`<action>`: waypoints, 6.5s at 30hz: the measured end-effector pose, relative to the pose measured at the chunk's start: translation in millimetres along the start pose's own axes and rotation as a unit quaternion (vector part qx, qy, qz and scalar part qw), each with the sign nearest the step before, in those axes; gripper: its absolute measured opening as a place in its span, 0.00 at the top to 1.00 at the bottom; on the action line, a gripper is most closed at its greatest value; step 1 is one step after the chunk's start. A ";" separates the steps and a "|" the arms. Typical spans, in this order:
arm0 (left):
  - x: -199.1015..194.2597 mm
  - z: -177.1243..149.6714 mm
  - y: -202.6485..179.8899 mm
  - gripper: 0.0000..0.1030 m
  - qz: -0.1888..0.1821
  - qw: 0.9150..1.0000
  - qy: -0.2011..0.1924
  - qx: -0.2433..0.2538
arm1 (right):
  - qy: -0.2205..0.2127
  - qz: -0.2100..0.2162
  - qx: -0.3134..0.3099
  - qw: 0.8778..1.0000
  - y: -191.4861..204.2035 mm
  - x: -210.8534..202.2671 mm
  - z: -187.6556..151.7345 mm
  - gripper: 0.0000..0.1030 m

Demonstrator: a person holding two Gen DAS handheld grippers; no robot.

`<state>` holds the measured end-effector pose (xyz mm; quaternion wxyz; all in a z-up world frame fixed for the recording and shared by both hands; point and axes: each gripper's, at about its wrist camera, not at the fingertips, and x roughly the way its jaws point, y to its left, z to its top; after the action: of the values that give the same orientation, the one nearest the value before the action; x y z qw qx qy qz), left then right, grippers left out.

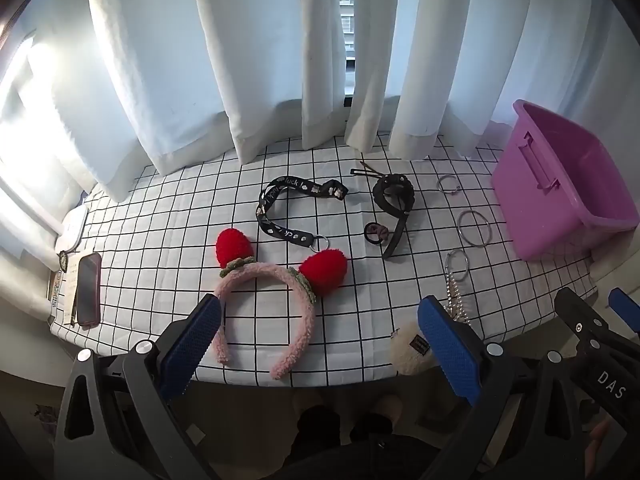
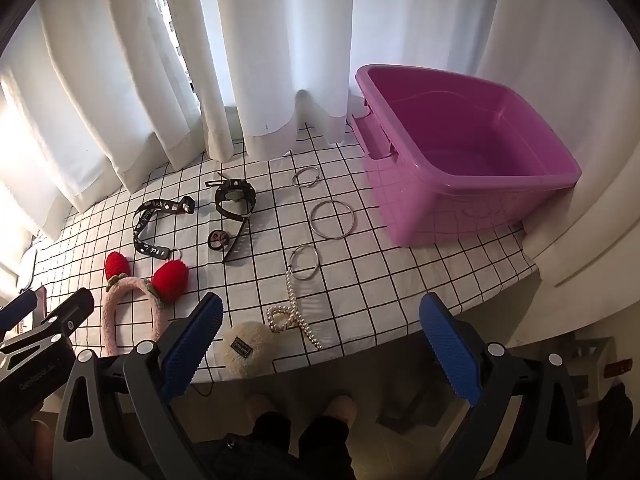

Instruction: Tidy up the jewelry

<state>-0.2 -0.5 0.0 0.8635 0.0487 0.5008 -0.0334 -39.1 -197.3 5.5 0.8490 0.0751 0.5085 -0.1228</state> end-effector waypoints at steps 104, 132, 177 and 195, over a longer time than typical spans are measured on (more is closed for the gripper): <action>198.4 -82.2 48.6 0.06 0.011 0.996 0.038 -0.079 | 0.036 0.060 -0.165 0.984 6.9 213.1 -66.3 0.09; 202.1 -65.6 35.3 0.65 -0.012 0.999 0.000 -0.049 | -0.026 0.060 -0.118 0.991 17.4 208.9 -64.7 0.49; -2.4 39.1 -62.7 0.90 -0.174 0.955 -0.206 0.119 | -0.227 0.097 0.039 0.968 -69.4 17.3 32.6 0.53; -34.5 95.8 -337.4 0.90 -0.234 0.946 -0.194 0.109 | -0.194 0.106 -0.014 0.975 -292.1 38.0 145.1 0.53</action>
<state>29.3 -346.5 60.2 0.9012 0.0165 0.3145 -0.2979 17.5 -518.9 39.7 0.9405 0.0916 0.3252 -0.0375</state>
